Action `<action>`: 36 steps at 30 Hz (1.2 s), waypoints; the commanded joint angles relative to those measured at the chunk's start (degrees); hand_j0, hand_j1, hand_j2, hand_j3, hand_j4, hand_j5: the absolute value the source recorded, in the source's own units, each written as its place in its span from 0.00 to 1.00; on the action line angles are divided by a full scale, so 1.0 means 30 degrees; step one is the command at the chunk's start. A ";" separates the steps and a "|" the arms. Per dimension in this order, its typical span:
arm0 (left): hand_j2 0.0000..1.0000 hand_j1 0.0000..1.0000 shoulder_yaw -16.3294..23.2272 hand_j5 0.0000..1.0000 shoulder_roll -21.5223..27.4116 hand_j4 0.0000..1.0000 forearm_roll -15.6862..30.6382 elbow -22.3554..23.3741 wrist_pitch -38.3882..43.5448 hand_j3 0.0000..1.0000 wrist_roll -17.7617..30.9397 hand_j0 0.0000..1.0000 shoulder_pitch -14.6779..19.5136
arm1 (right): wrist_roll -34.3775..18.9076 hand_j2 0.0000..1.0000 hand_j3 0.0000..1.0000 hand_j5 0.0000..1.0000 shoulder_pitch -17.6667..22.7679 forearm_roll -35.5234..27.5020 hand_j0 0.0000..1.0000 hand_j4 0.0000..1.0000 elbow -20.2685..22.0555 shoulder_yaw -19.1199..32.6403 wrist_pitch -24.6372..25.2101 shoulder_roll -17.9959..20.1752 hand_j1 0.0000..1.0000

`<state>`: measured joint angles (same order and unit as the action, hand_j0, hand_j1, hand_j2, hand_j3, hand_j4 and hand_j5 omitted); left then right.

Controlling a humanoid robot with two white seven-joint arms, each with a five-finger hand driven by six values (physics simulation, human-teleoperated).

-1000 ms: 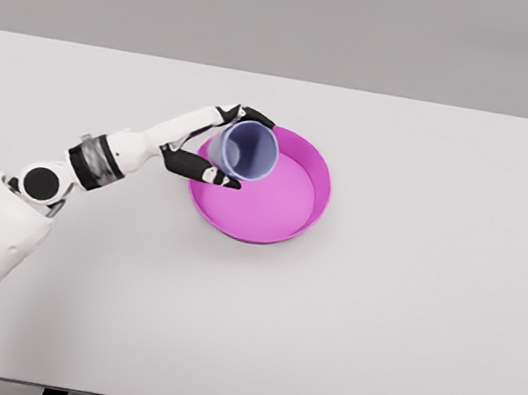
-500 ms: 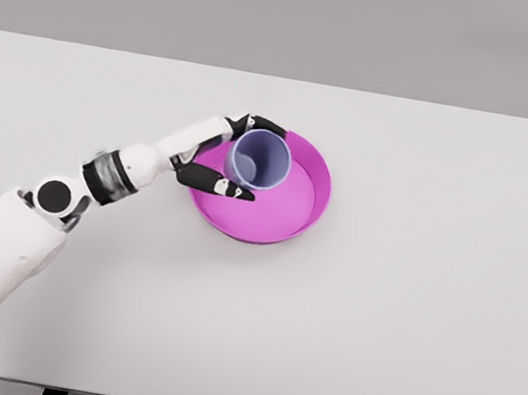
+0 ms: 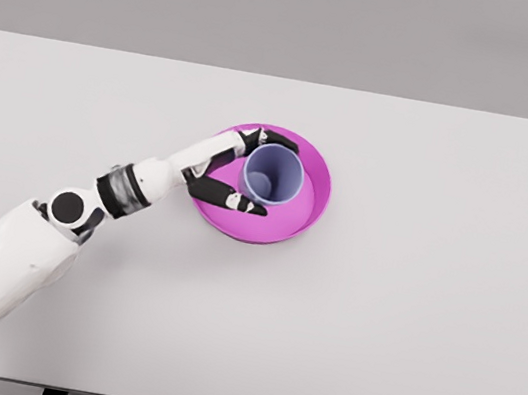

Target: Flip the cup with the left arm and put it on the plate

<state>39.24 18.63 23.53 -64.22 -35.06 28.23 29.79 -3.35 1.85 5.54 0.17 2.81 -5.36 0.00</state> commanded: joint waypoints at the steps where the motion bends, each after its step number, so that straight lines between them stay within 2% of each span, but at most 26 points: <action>1: 0.76 0.76 0.0161 0.76 0.0002 0.76 0.0272 -0.0010 0.0020 0.76 -0.0005 0.76 0.0000 | 0.0003 1.00 1.00 1.00 0.0000 -0.0001 1.00 1.00 0.0002 0.0000 -0.0001 0.0000 1.00; 22: 0.78 0.78 0.0630 0.78 -0.0378 0.78 0.0565 0.0313 0.0020 0.78 -0.0063 0.78 0.0000 | 0.0003 1.00 1.00 1.00 0.0000 -0.0001 1.00 1.00 0.0002 0.0000 -0.0001 0.0000 1.00; 31: 0.94 0.94 0.1039 0.94 -0.0378 0.94 0.0565 0.0459 0.0612 0.94 -0.0063 0.94 0.0059 | 0.0003 1.00 1.00 1.00 0.0000 -0.0001 1.00 1.00 0.0002 0.0000 -0.0001 0.0000 1.00; 36: 0.95 0.95 0.1010 0.95 -0.0378 0.95 0.0565 0.0459 0.0700 0.95 -0.0064 0.95 0.0058 | 0.0003 1.00 1.00 1.00 0.0000 -0.0001 1.00 1.00 0.0002 0.0000 -0.0001 0.0000 1.00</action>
<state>42.33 17.49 24.83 -62.81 -33.15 28.11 29.97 -3.35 1.85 5.54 0.15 2.81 -5.36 0.00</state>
